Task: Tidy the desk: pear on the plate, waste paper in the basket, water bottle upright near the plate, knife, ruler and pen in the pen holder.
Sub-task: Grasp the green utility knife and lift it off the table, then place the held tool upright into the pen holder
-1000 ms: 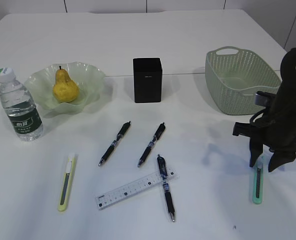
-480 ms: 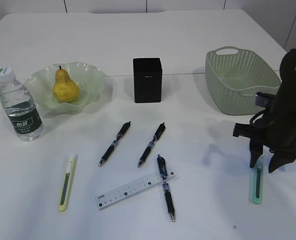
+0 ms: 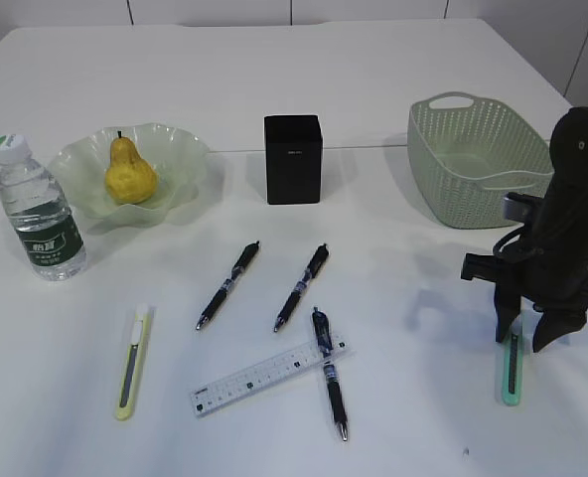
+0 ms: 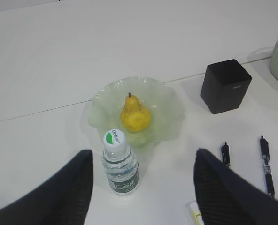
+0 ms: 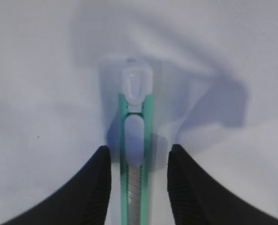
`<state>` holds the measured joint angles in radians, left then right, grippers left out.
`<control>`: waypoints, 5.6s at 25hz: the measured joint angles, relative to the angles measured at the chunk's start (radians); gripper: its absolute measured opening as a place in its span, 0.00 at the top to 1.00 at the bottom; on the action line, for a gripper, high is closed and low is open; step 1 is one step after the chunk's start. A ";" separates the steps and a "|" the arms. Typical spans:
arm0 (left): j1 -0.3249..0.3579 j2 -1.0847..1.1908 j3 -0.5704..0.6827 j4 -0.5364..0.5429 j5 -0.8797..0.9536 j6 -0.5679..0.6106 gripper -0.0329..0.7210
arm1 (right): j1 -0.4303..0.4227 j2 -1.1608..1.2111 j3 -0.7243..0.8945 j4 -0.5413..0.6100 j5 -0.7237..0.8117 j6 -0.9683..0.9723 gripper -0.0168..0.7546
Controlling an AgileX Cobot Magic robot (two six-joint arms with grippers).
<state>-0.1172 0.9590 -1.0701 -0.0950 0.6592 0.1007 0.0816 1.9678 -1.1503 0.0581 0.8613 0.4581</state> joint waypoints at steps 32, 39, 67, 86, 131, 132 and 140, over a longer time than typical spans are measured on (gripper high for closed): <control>0.000 0.000 0.000 0.000 0.000 0.000 0.33 | 0.000 0.018 -0.002 0.000 -0.003 0.002 0.55; 0.000 0.000 0.000 0.000 0.000 0.000 0.33 | 0.000 0.018 -0.002 0.000 -0.009 0.002 0.68; 0.000 0.000 0.000 0.000 0.000 0.000 0.33 | 0.000 0.020 -0.120 0.111 0.249 -0.369 0.76; 0.000 0.000 0.000 0.000 0.000 0.000 0.33 | 0.111 0.025 -0.628 0.284 0.078 -0.671 0.76; 0.000 0.063 0.000 0.000 -0.077 0.000 0.33 | 0.265 0.387 -0.791 0.408 -0.893 -0.842 0.76; 0.000 0.065 0.000 0.000 -0.077 0.000 0.33 | 0.265 0.395 -0.800 0.408 -0.894 -0.842 0.76; 0.000 0.071 0.000 0.000 -0.077 0.000 0.33 | 0.268 0.436 -0.825 0.401 -0.905 -0.840 0.77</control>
<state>-0.1172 1.0295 -1.0701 -0.0950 0.5819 0.1007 0.3499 2.4039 -1.9751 0.4592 -0.0433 -0.3820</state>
